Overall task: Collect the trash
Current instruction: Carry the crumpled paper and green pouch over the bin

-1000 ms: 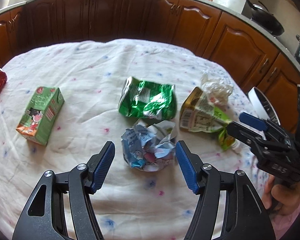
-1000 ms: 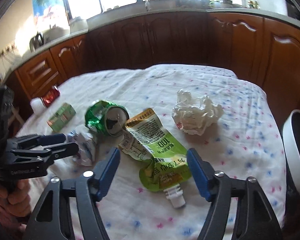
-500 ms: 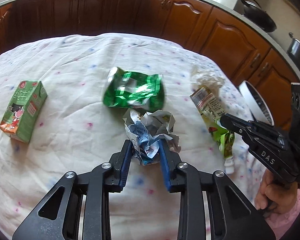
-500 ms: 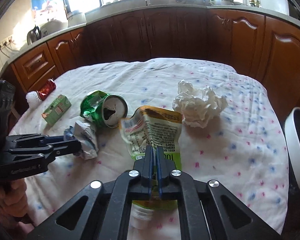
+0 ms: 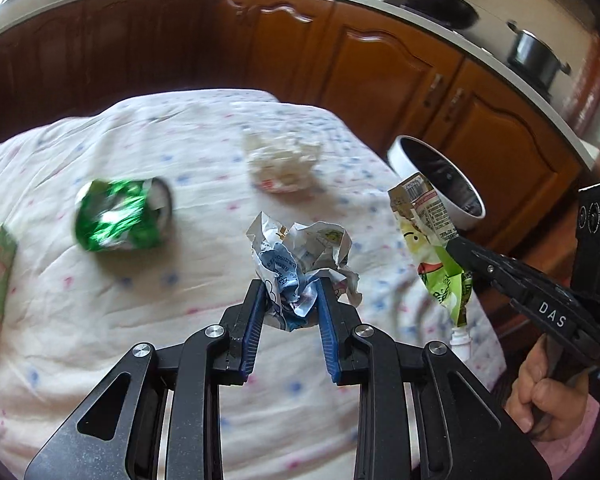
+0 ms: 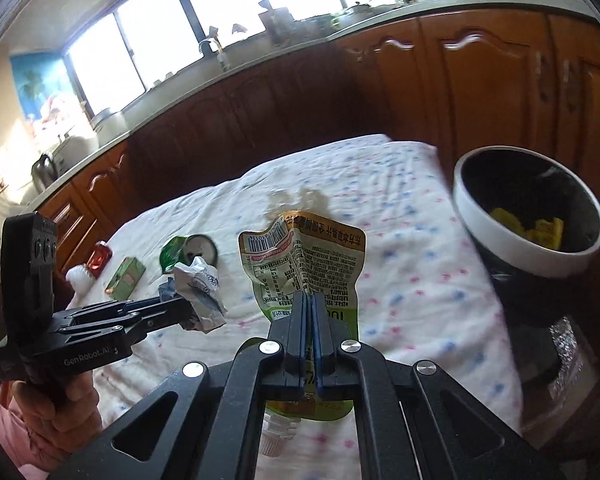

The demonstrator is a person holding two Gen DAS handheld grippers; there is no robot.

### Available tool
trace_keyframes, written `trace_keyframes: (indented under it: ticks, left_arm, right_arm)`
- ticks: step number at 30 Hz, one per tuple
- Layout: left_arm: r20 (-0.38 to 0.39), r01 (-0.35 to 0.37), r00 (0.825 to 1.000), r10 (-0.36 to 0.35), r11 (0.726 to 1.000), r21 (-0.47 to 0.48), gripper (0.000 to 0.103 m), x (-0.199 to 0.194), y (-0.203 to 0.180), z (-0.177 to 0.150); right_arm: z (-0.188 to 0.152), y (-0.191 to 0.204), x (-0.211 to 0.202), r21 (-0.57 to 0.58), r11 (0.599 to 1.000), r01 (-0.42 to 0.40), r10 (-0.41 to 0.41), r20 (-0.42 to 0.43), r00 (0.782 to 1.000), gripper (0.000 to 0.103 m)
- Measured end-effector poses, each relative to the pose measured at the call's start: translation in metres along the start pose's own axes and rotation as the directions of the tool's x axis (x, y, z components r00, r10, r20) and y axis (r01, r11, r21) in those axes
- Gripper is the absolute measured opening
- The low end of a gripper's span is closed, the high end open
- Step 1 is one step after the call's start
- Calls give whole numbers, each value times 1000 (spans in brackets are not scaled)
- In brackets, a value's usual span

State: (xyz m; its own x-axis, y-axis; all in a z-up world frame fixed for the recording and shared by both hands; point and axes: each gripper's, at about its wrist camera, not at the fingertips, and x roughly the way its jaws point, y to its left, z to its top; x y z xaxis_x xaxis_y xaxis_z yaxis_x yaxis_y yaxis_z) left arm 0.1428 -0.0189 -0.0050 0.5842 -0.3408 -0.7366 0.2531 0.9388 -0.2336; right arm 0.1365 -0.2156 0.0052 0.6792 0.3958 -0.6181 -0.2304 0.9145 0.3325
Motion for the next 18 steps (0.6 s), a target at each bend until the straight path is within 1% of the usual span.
trace_keyframes:
  ticks: [9,18]
  left_arm:
    - [12,2,1000,-3,994,108,25,16,-51,19]
    - [13,9,1000,-11,984,180,25,36,-89,37]
  right_arm:
    - [3,-41,-32,93,994,53,-60,69,996,2]
    - [8,-71,-45,154,985,77,-93,103,990,2]
